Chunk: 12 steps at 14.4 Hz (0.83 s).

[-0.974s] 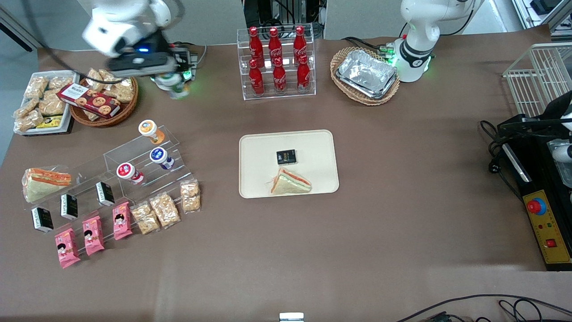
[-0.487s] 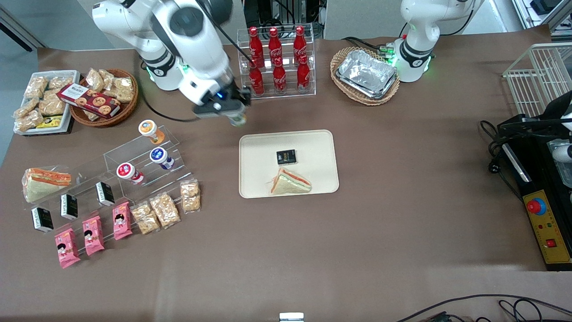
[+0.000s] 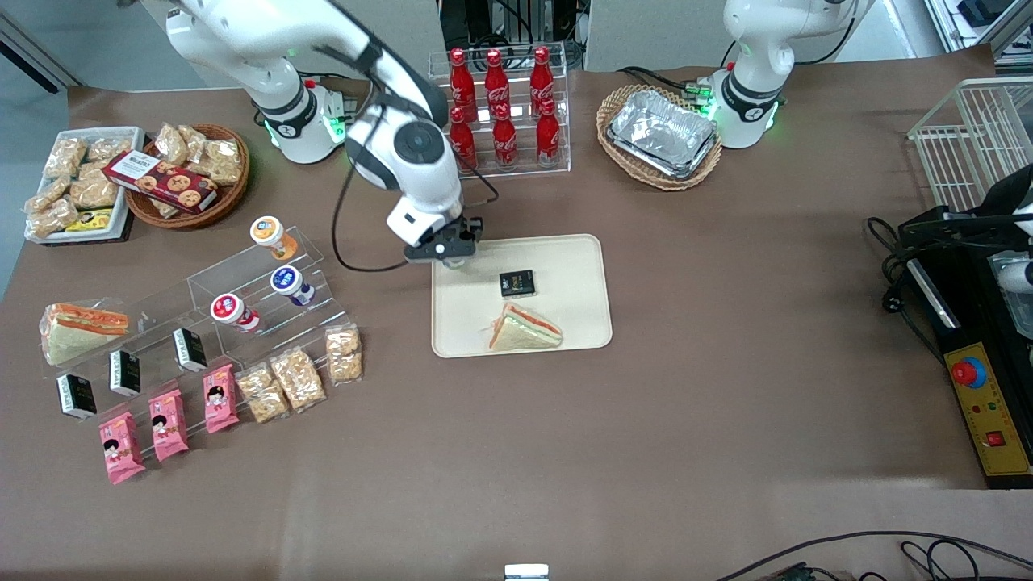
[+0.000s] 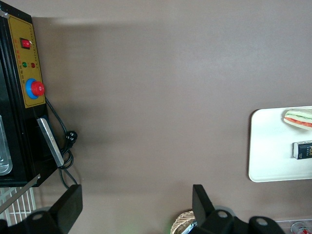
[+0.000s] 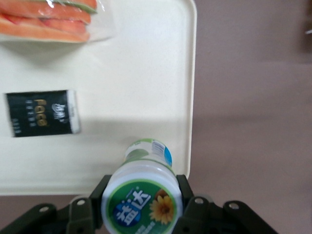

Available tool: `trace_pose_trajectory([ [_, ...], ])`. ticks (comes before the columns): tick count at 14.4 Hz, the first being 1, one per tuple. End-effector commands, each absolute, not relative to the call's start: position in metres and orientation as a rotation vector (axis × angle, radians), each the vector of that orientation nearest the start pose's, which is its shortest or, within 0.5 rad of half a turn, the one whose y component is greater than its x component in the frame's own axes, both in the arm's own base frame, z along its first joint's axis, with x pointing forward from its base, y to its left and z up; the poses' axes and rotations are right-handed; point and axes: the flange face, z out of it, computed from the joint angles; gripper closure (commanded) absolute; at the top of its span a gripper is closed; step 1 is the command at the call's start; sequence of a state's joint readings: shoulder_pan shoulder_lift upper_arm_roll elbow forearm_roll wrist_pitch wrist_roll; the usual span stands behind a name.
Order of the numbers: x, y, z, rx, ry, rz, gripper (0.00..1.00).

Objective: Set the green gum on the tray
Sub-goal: 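Carry the green gum bottle over the cream tray and lower it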

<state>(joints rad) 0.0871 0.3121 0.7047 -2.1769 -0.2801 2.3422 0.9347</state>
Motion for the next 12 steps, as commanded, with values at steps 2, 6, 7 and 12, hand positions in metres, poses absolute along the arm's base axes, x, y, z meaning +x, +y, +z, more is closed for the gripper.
trace_pose_trajectory([
  [2,0.398,0.404,0.237,-3.120,-0.064,0.092,0.92],
  [6,0.396,0.406,0.227,-3.100,-0.007,0.111,0.59],
  [7,0.396,0.407,0.226,-3.099,0.015,0.114,0.18],
  [12,0.395,0.406,0.226,-3.100,0.023,0.115,0.02],
])
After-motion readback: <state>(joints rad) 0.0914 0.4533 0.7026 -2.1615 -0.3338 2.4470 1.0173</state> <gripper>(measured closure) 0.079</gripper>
